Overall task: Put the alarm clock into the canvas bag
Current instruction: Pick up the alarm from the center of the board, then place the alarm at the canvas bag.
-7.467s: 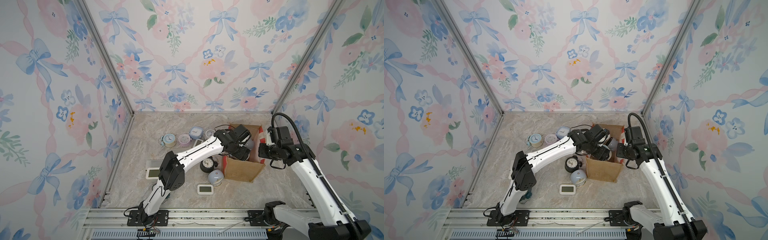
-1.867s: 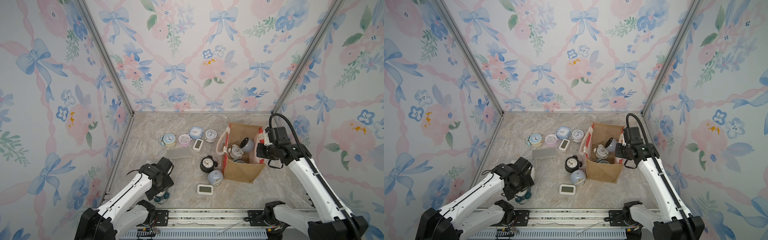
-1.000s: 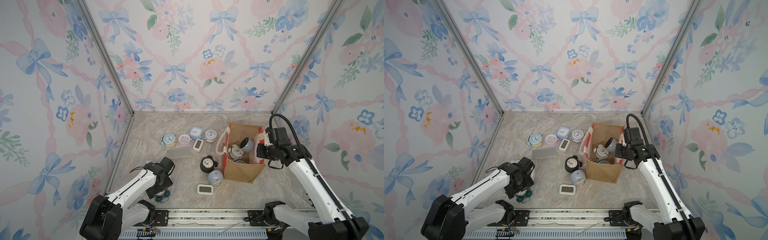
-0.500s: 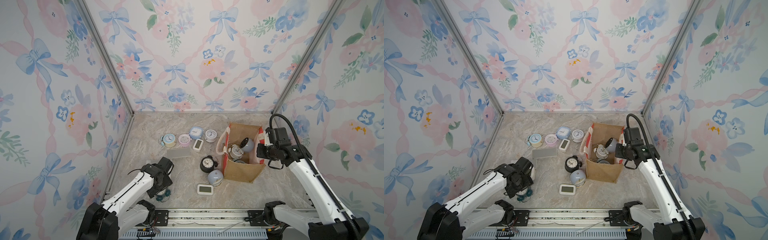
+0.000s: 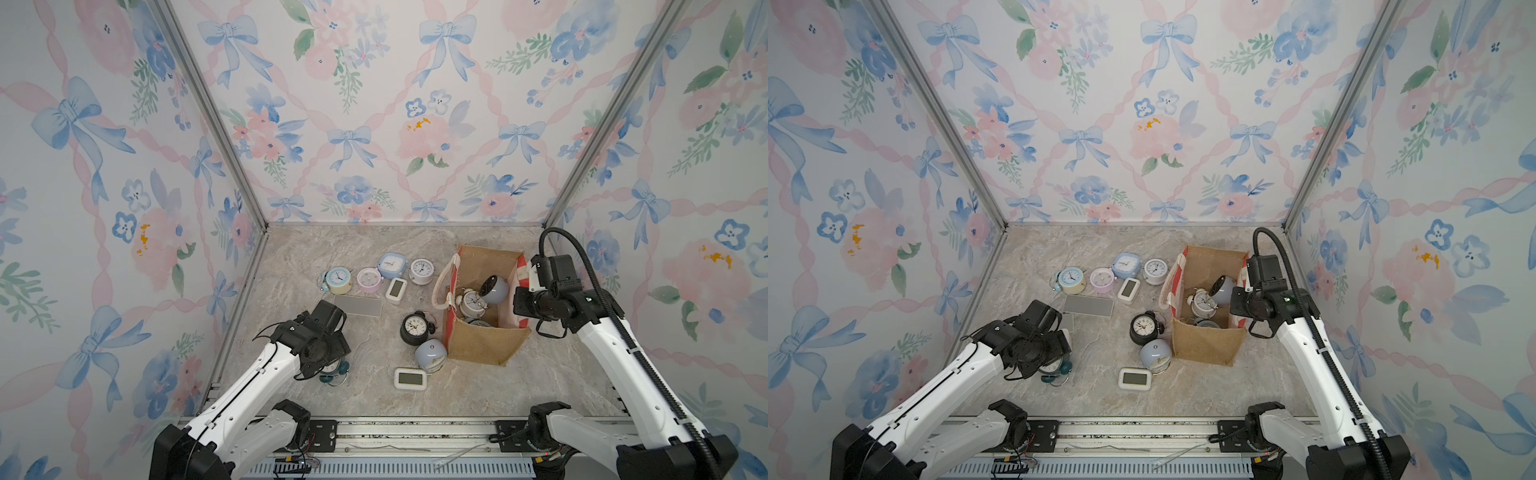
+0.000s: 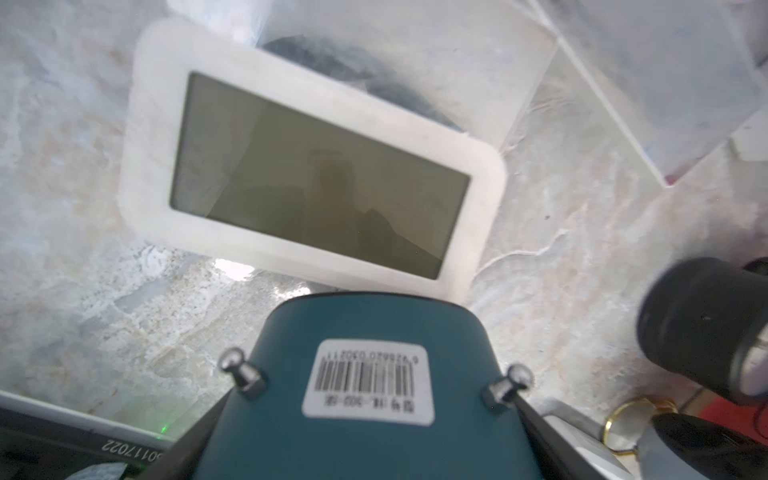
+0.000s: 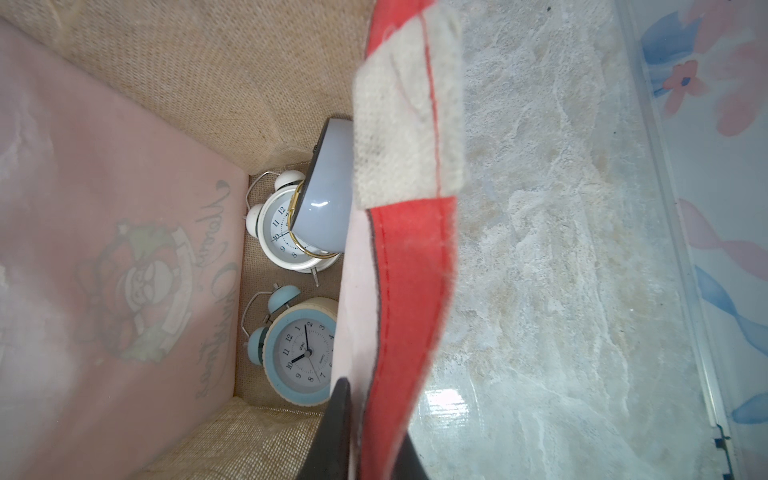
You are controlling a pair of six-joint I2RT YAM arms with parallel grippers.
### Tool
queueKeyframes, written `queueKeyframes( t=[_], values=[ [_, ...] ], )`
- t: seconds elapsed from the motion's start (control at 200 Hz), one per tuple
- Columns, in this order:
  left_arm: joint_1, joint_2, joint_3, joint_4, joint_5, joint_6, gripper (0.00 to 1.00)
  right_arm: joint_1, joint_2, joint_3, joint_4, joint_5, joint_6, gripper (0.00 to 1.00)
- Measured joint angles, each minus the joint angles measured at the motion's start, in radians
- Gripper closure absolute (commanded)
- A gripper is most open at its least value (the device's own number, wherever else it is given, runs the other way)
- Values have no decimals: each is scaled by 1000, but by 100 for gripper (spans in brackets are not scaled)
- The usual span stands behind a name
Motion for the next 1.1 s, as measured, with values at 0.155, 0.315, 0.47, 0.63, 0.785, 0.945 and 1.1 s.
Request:
queueKeyframes(
  t=[0.155,0.315,0.47,0.63,0.785,0.945,1.1],
  values=[
    [0,27,87,45,33,104,36,0,0,0,0,-1,0,87],
    [0,86,177,92,71,208,37,0,2,0,0,-3,0,87],
    [0,178,288,118,112,311,38,0,4,1,0,-3,0,87],
    [-11,267,421,126,113,393,39,0,4,1,-1,-3,0,87],
    [-92,359,584,128,72,449,40,0,5,9,-5,0,0,87],
    [-193,492,776,128,38,481,41,0,6,13,-10,1,0,87],
    [-290,653,985,130,27,507,41,0,6,14,-16,2,0,87]
  ],
)
